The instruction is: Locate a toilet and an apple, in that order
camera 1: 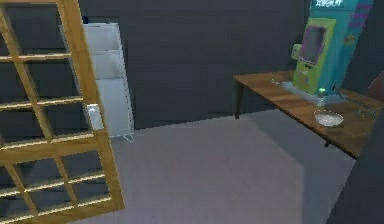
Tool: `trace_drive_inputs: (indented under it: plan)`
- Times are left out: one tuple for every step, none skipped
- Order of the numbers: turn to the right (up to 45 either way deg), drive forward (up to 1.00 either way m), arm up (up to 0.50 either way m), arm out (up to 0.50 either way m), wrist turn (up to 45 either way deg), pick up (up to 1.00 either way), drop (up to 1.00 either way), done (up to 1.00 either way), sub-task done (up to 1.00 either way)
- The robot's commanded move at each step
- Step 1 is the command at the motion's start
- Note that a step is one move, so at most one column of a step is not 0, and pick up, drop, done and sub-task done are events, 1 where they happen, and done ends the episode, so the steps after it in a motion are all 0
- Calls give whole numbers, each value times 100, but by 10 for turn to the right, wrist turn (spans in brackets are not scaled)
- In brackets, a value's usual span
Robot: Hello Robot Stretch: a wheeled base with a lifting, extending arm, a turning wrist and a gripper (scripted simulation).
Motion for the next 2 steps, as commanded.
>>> trace_drive_inputs:
  plan:
    - [450,0,0,0,0,0,0,0,0]
    - [90,0,0,0,0,0,0,0,0]
